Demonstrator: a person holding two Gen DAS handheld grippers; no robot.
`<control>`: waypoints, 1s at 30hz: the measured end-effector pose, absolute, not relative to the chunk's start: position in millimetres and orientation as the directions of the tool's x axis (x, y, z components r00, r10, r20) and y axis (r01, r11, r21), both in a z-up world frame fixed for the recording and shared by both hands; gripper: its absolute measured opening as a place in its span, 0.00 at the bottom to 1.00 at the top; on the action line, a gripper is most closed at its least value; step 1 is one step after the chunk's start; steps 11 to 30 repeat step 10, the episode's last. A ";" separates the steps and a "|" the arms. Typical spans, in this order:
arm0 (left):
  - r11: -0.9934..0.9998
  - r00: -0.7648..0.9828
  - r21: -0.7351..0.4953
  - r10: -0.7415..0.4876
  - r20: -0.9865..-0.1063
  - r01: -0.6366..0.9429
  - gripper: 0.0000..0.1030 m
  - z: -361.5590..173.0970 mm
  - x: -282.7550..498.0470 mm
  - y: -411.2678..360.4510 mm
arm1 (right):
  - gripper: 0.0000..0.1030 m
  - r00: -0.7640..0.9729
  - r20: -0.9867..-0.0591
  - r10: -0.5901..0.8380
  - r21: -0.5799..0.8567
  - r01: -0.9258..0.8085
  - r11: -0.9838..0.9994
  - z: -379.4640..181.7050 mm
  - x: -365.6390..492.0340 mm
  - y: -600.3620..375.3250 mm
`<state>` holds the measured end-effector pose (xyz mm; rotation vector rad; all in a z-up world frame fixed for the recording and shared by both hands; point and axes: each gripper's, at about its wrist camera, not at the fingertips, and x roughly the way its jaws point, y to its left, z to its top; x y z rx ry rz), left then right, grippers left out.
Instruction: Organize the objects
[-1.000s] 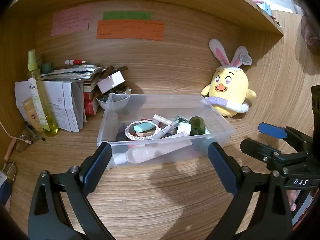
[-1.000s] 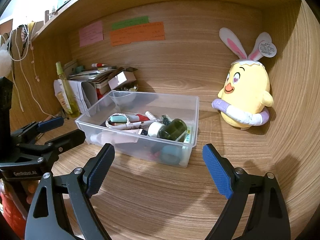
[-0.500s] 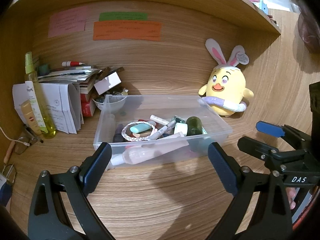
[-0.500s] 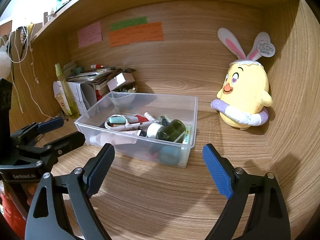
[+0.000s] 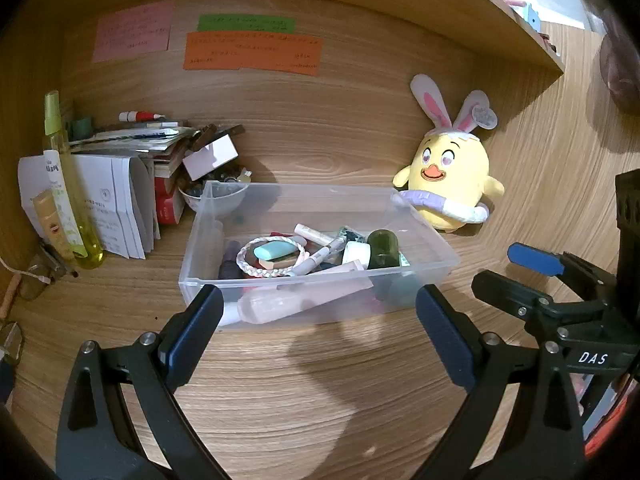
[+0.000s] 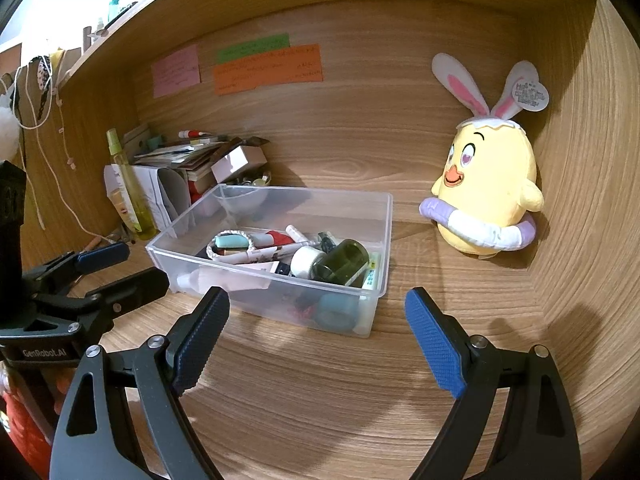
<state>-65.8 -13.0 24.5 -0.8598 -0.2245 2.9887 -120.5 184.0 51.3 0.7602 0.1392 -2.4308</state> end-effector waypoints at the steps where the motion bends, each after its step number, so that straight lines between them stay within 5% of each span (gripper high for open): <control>1: -0.990 -0.848 -0.140 0.060 -0.526 0.017 0.95 24.5 -65.7 -12.1 | 0.86 -0.667 -0.552 -0.501 0.072 0.561 -0.825 50.7 -121.2 183.7; 30: -0.992 -0.848 -0.129 0.064 -0.526 0.006 0.95 24.3 -64.7 -10.4 | 0.86 -0.660 -0.562 -0.499 0.078 0.558 -0.826 46.1 -123.7 179.5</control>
